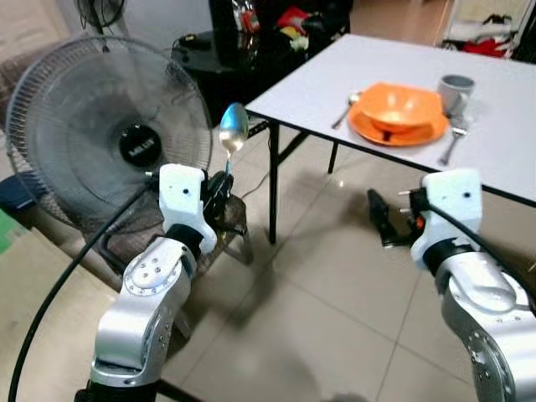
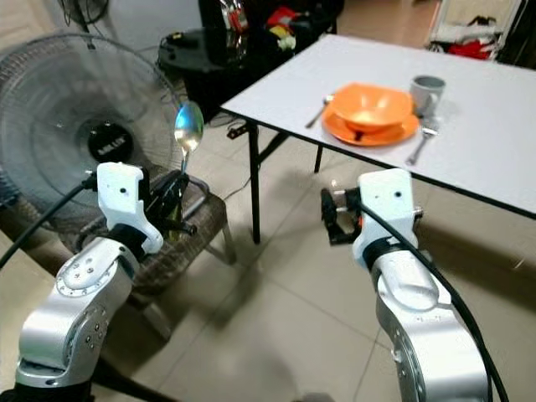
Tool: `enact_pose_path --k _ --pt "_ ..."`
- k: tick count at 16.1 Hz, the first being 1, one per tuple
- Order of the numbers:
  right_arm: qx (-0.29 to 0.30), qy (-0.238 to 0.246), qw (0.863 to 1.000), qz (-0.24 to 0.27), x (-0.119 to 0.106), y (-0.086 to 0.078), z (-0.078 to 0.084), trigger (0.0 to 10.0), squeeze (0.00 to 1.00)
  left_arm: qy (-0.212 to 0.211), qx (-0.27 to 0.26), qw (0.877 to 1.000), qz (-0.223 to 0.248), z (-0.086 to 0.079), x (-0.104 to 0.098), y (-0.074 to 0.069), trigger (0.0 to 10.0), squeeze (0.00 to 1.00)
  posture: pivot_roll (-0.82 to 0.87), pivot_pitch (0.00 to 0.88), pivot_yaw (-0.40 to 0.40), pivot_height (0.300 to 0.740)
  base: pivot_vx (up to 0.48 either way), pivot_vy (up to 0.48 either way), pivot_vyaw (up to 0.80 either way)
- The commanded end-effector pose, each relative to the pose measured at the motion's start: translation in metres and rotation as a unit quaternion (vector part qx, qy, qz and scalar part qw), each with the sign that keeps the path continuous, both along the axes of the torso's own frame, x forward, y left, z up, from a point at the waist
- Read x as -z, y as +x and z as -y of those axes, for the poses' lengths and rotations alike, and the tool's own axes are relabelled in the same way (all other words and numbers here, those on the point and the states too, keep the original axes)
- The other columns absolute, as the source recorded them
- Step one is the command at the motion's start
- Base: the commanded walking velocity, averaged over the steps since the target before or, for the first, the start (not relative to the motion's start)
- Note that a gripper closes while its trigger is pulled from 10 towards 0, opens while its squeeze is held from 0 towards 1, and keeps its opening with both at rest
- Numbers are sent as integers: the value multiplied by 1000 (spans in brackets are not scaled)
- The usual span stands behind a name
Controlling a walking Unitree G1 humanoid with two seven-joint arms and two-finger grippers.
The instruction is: Setting the table
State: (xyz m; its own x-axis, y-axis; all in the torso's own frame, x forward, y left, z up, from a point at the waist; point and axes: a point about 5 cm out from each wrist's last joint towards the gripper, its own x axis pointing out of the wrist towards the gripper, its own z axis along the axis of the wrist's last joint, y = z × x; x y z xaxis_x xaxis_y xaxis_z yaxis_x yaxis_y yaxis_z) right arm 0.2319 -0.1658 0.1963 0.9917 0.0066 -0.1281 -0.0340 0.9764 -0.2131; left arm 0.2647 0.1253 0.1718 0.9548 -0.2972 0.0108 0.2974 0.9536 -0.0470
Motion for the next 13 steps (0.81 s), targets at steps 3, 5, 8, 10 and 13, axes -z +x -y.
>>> enact_pose_path --k 3,5,8,10,13 --pt "21 -25 999 -5 3 -4 11 10000 0 -1 3 1000 6 3 -3 1 10000 0 -134 0 93 740 0 -354 0" --pt "24 -35 999 -5 4 -4 13 10000 0 2 4 1000 5 1 -1 0 10000 0 -138 0 94 740 0 -352 0" --pt "28 -39 999 -2 3 -4 10 10000 0 5 8 1000 5 2 -1 1 10000 0 -138 0 97 740 0 -351 0" --pt "32 -41 999 -6 4 -4 9 10000 0 8 12 1000 5 2 -1 1 10000 0 -138 0 102 740 0 -351 0" --pt "35 -42 998 -5 4 -5 9 10000 0 9 15 1000 5 2 -1 2 10000 0 -140 0 107 740 0 -352 0"
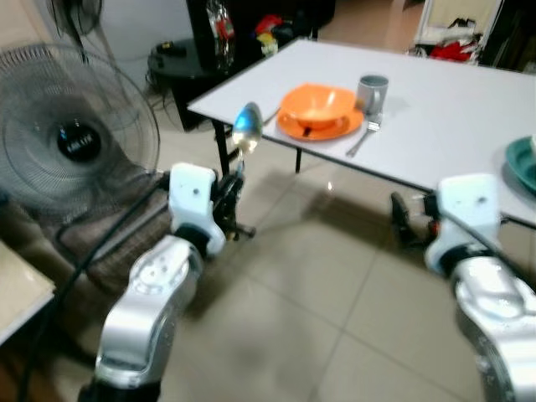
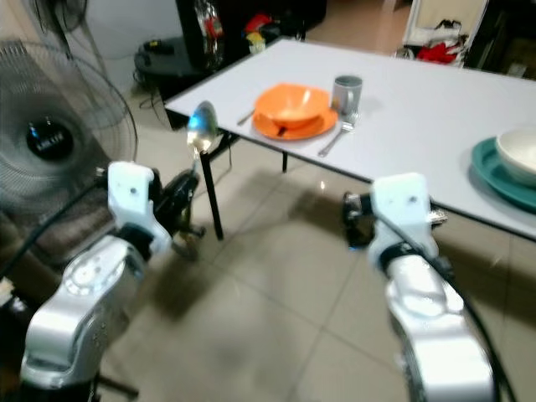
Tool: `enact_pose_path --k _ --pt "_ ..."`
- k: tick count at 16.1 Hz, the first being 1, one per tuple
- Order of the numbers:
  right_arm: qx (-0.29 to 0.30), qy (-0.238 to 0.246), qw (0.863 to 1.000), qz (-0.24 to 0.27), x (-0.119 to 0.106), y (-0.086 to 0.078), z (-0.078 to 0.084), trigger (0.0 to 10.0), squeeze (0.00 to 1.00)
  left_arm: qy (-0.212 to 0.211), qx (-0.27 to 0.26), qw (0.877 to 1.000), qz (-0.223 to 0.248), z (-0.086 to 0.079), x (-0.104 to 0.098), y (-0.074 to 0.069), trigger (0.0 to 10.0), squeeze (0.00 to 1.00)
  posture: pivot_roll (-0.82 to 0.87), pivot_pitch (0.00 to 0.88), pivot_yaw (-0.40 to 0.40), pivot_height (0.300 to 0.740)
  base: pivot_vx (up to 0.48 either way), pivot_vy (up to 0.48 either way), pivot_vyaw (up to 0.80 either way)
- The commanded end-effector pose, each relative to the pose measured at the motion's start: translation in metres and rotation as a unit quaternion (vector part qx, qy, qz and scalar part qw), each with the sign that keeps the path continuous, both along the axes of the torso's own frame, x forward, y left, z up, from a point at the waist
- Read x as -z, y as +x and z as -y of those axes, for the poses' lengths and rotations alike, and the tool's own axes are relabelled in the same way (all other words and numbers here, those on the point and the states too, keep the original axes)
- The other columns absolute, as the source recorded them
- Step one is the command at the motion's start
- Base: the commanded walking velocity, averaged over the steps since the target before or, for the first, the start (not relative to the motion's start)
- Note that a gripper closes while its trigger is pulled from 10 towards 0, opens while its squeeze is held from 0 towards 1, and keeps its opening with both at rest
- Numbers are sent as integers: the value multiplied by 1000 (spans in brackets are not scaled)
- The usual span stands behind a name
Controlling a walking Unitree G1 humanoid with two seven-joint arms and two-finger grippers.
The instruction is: Setting the table
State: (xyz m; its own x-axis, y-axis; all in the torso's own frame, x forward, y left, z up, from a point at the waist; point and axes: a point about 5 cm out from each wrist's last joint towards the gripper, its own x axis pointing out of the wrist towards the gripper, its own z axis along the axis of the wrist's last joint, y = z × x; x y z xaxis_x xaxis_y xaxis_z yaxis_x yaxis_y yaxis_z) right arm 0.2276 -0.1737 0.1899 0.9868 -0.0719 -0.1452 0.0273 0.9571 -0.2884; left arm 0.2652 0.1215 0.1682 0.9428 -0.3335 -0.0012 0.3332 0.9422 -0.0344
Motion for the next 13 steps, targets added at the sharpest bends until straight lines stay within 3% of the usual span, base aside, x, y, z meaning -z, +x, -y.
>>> enact_pose_path --k 1,4,13 --pt "3 -3 1000 5 -2 -1 1 10000 0 0 -2 1000 10 -1 -5 2 10000 0 -141 0 109 740 0 -349 0" --pt "4 7 1000 -1 -2 -1 1 10000 0 -7 0 1000 3 0 -4 2 10000 0 -142 0 110 740 0 -110 -148" --pt "-1 24 1000 1 -3 4 1 10000 0 -14 -7 1000 6 -1 -5 4 10000 0 -136 0 96 740 0 0 -792"
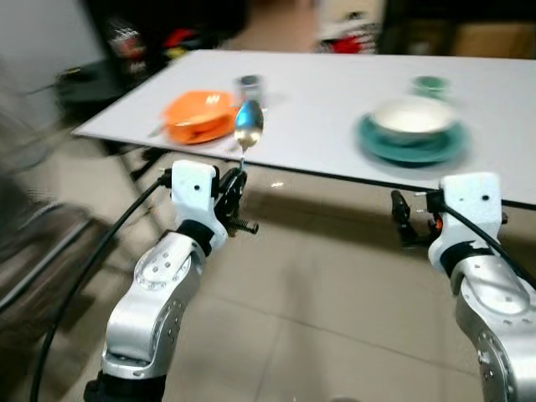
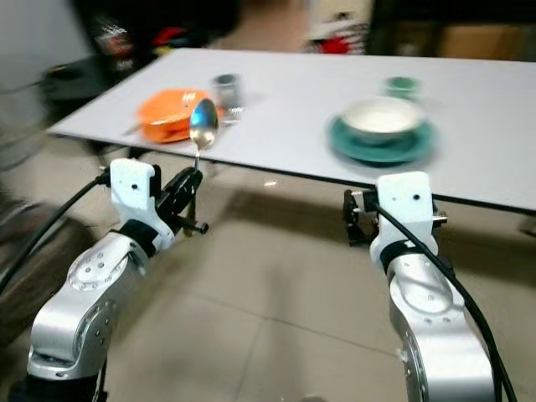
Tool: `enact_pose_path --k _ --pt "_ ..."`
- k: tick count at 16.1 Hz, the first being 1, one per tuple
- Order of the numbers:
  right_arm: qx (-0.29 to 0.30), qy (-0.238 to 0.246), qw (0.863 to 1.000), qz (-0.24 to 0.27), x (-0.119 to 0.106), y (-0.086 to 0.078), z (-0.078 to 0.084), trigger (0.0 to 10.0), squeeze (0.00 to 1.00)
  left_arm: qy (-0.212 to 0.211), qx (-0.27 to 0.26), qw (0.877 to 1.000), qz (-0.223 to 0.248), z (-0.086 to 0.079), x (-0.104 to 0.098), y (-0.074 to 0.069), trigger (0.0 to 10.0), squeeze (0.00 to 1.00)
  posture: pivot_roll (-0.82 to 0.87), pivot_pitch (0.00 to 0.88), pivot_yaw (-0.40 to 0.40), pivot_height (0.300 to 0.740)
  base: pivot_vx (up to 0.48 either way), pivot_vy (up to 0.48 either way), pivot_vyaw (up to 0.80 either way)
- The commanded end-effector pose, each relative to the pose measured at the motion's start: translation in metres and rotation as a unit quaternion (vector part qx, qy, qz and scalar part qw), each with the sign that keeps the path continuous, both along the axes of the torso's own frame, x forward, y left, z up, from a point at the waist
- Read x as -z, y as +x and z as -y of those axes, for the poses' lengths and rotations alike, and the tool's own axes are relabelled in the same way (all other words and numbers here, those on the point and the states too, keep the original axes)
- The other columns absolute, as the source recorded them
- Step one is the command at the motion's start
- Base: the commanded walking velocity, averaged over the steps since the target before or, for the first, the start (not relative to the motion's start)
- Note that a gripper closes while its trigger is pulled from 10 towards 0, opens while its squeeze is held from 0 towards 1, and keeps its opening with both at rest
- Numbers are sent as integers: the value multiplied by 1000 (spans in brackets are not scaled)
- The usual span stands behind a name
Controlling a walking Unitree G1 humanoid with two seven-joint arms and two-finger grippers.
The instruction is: Setting the table
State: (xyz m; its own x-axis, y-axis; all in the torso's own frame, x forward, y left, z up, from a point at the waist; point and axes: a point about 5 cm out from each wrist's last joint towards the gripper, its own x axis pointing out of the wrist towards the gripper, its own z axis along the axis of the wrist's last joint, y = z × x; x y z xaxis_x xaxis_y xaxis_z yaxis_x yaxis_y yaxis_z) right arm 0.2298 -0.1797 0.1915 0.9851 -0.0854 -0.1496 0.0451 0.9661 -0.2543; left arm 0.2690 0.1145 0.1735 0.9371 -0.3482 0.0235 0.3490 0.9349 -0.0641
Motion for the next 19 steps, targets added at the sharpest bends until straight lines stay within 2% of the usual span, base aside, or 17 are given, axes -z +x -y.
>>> enact_pose_path --k 1,9,16,19 --pt "-11 7 1000 2 -2 2 -5 10000 0 5 -16 1000 -1 -8 0 0 10000 0 -136 0 95 740 0 0 -800" --pt "-12 16 1000 5 -5 4 -3 10000 0 -1 -15 1000 7 -8 0 -1 10000 0 -138 0 77 740 0 0 -800" --pt "-16 17 1000 1 -4 5 -5 10000 0 -10 -9 1000 7 -8 0 -3 10000 0 -138 0 72 740 0 0 -114" --pt "-32 14 999 7 -6 5 -8 10000 0 -15 -7 1000 6 -7 0 -2 10000 0 -141 0 76 740 271 0 0"
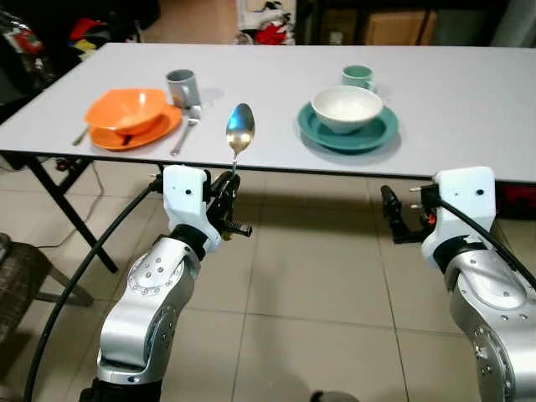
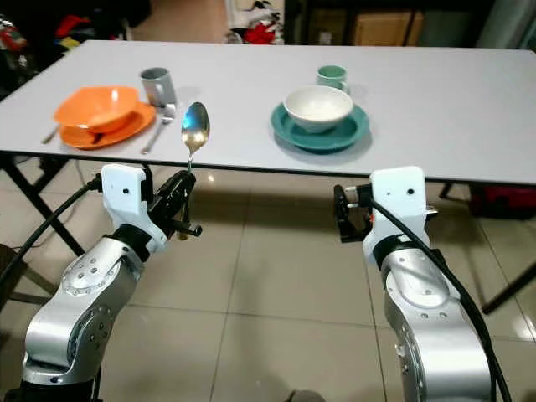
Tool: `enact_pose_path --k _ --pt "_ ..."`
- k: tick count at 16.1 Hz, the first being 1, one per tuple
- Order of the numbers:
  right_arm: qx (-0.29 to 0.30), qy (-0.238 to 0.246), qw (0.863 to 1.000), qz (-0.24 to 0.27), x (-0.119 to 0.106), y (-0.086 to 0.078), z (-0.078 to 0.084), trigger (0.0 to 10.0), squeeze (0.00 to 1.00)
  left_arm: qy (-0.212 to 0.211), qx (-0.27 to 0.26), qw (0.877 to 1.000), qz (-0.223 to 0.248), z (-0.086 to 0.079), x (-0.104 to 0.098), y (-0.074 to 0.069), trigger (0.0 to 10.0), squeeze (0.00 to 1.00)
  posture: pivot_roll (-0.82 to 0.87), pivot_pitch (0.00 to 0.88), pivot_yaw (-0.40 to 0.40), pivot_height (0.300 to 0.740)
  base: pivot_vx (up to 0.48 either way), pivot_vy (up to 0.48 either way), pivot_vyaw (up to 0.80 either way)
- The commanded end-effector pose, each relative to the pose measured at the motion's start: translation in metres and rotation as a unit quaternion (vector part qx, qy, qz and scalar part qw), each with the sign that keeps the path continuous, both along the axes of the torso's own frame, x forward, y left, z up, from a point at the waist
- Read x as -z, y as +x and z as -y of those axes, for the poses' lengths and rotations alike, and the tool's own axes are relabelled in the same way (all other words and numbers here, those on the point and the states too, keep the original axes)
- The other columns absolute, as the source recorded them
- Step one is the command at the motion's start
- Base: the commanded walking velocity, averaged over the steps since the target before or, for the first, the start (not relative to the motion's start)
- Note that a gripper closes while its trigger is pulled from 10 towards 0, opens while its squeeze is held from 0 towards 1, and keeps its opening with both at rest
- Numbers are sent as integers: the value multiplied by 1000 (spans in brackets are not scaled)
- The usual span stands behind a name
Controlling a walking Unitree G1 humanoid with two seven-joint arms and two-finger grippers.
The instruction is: Setting the table
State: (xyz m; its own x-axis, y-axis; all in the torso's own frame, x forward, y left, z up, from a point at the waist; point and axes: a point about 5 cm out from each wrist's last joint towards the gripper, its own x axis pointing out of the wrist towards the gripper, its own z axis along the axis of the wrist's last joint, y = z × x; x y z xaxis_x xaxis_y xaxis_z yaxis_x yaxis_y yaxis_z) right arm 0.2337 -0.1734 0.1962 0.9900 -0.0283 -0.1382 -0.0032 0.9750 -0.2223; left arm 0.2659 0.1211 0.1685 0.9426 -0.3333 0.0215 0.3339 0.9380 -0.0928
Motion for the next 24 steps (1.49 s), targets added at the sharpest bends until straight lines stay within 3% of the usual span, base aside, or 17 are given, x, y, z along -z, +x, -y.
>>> enact_pose_path --k 1,9,19,24 --pt "-7 -1 1000 -2 -1 1 -2 10000 0 -2 1 1000 12 -1 -5 1 10000 0 -142 0 76 740 304 0 0" --pt "-10 2 1000 -2 0 1 -3 10000 0 -2 4 1000 11 -1 -5 1 10000 0 -140 0 78 740 309 0 -800" --pt "-31 1 1000 2 2 2 -9 10000 0 15 -1 1000 6 -7 -2 0 10000 0 -118 0 77 740 314 0 0" --pt "-93 8 996 -13 7 2 -22 10000 0 48 -49 998 -16 -25 6 7 10000 0 -107 0 75 740 336 0 0"
